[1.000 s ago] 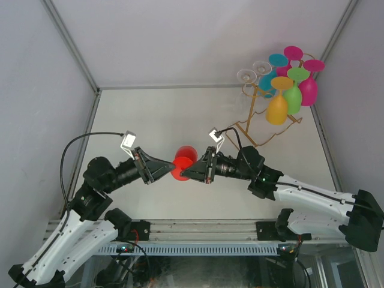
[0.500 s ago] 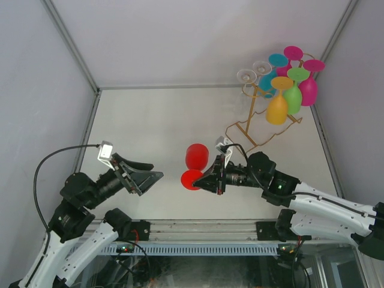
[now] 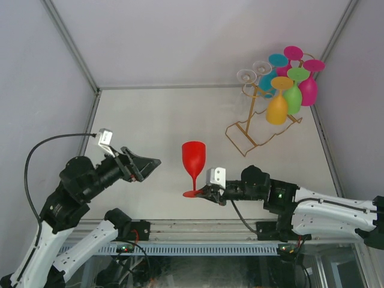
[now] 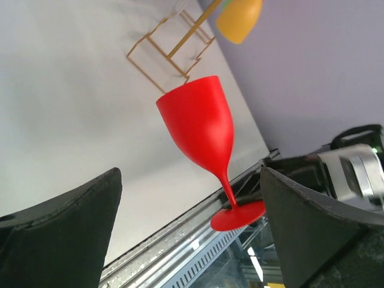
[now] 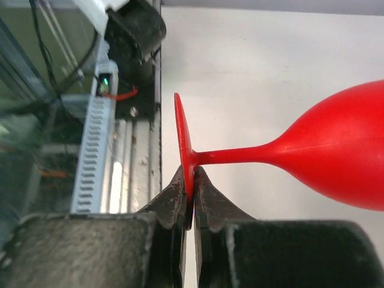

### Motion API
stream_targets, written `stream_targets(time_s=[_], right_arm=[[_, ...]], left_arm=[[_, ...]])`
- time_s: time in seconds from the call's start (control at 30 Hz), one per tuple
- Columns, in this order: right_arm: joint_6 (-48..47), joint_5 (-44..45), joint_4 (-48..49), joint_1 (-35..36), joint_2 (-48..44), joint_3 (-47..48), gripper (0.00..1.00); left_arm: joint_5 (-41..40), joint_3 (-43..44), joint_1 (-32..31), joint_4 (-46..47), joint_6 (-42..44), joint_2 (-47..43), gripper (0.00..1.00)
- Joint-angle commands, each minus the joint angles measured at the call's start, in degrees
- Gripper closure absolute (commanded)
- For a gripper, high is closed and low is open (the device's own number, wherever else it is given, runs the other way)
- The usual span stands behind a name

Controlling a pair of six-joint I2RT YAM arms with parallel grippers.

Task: Take the wine glass off the wine glass rack
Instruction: Place the wine glass at the center of the board.

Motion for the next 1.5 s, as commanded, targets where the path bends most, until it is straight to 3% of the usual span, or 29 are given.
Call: stream_targets(time_s=[0.0,0.13,0.5,0.63,0.87,0.93,1.17,1.27,1.47], right_arm=[[-19.4,1.6,1.4,2.0,-0.3,-2.8,1.0],[-30.5,0.3,0.5,2.4,1.5,-3.7,1.0],[-49.6,9.7,5.2,3.2,7.4,-8.2,1.0],[-55.0,9.4,7.9,3.3,8.8,-8.9,1.0],[-60.7,10.6,13.0,3.4,9.9,-11.1,1.0],[-61.7,9.6,13.4,3.5,10.4,-11.1,1.0],[-62.4,10.5,12.2,6.0,10.7,-11.0,1.0],[-63.1,10.7,11.7,6.4,10.5,-11.0,1.0],[-64.6,12.6,12.7,6.5,11.6,-11.0,1.0]], left_arm=[[-2.3,3.2,0.1,-1.8,1.8,4.6,0.0],[-0.3,5.7,0.2,0.8,1.9,7.8,0.0],[4.7,12.7,0.2,0.7,10.5,19.7,0.0],[11.8,14.5,0.2,0.2,13.5,23.9,0.0],[18.1,14.4,0.2,-1.1,18.2,27.5,0.0],[18.3,15.5,0.2,-2.5,18.0,28.8,0.04],[24.2,13.4,0.2,-3.1,18.7,27.1,0.08],[29.3,12.6,0.2,-2.3,18.6,28.3,0.15],[30.7,12.1,0.2,-3.7,21.1,29.7,0.24]])
